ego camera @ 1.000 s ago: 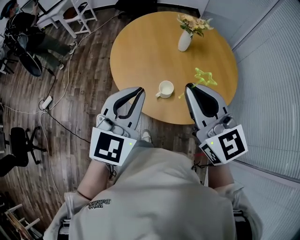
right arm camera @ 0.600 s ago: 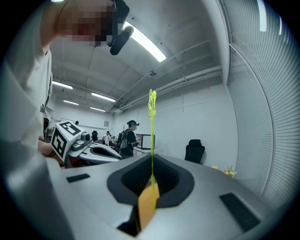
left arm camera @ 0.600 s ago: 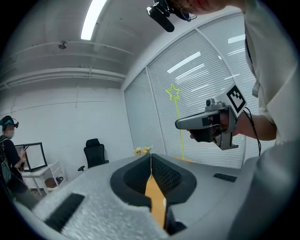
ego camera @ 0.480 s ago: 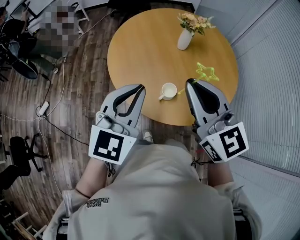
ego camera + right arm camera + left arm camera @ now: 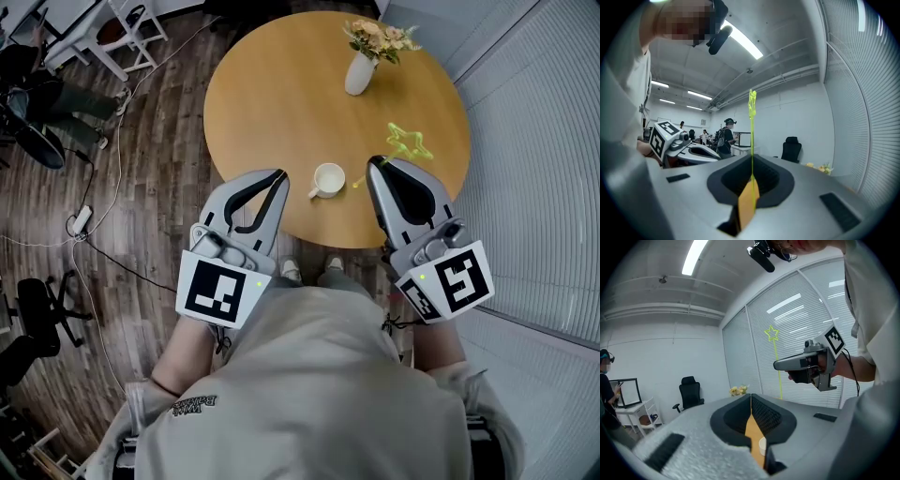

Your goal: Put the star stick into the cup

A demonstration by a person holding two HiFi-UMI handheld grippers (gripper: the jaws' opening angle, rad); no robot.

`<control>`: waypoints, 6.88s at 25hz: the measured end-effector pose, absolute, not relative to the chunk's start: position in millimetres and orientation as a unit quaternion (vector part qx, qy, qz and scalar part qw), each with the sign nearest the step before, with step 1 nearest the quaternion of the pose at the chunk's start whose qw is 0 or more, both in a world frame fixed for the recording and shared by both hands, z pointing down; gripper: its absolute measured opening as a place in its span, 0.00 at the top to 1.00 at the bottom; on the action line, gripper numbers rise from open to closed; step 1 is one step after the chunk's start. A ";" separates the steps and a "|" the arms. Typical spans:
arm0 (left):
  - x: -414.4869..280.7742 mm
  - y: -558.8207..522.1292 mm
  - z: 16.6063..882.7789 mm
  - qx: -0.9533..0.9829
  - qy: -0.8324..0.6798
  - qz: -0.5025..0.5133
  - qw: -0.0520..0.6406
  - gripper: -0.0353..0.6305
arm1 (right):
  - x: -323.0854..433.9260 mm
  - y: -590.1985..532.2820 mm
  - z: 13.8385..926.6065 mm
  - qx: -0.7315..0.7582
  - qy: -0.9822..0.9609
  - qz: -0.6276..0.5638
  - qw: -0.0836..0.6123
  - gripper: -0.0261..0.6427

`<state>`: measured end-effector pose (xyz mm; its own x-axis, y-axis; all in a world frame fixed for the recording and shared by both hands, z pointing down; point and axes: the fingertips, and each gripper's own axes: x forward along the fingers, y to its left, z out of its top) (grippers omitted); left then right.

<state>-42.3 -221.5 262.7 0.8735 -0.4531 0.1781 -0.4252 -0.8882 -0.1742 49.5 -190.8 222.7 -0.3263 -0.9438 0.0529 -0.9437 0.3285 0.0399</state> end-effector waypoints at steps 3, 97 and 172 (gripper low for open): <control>-35.7 -220.2 262.3 -0.964 0.232 -0.110 0.065 0.91 | 55.3 -191.5 223.2 0.572 -0.820 -0.001 0.035 0.92; 28.3 -274.4 571.2 -0.930 0.245 -0.238 -0.137 0.91 | 106.5 -279.6 585.1 0.569 -0.769 0.268 0.114 0.91; -20.5 -181.7 271.1 -0.958 0.268 -0.088 0.043 0.91 | 79.2 -149.3 245.5 0.546 -0.837 0.016 0.032 0.91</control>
<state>-20.5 -181.7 271.1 0.8408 -0.5215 0.1454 -0.5065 -0.8525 -0.1292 79.2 -149.3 245.5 -0.4009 -0.9133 0.0716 -0.9154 0.4024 0.0074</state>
